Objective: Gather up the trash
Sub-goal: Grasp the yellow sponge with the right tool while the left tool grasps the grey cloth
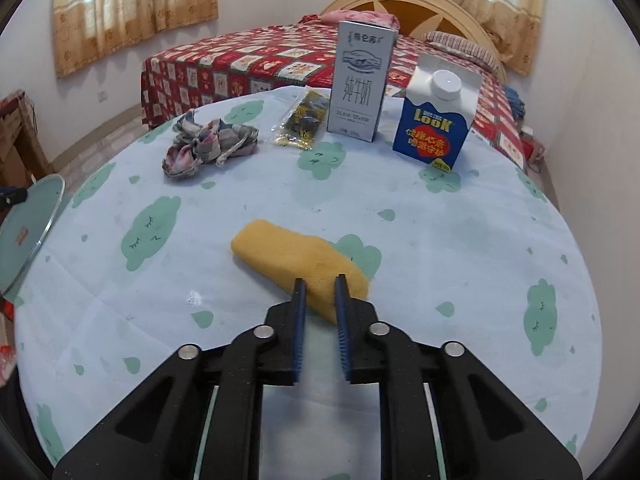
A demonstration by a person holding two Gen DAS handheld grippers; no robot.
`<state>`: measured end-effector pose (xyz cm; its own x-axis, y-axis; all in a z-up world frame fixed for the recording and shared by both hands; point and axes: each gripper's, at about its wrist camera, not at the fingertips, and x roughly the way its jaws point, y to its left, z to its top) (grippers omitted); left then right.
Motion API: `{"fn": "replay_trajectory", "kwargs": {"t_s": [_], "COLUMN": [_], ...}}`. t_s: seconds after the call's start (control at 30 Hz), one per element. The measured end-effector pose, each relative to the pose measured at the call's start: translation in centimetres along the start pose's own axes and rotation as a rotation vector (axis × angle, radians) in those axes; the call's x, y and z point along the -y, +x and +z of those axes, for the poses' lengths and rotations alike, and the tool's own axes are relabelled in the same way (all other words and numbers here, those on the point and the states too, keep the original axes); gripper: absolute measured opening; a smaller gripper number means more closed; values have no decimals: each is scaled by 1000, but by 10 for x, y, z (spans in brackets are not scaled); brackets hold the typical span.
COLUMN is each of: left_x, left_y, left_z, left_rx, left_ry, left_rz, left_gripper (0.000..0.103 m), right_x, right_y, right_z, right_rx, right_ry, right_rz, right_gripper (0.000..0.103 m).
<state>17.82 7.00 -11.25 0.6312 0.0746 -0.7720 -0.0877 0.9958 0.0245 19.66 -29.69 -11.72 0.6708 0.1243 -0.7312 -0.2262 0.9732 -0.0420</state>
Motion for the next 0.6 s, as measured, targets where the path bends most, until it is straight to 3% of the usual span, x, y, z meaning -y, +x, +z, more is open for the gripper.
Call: {"fn": "replay_trajectory", "kwargs": {"t_s": [0.17,0.27,0.47,0.6], "left_x": [53,94,158,191], "left_y": [3,11,33,57], "left_z": [17,32,59,74], "left_rx": [2,0,-2,-27], "left_ry": [84,134,185,195], "left_rz": [-58,-97,-143,-166], "left_gripper": [56,56,56,56], "right_x": [24,54,88,99], "right_y": [-19,-26,-31,-34], "right_z": [0,-3,-9,-10], "right_rx": [68,85,85,103], "right_ry": [117,210,280,300], "right_rz": [-5,-56,-103,-76], "right_gripper": [10,10,10,10]}}
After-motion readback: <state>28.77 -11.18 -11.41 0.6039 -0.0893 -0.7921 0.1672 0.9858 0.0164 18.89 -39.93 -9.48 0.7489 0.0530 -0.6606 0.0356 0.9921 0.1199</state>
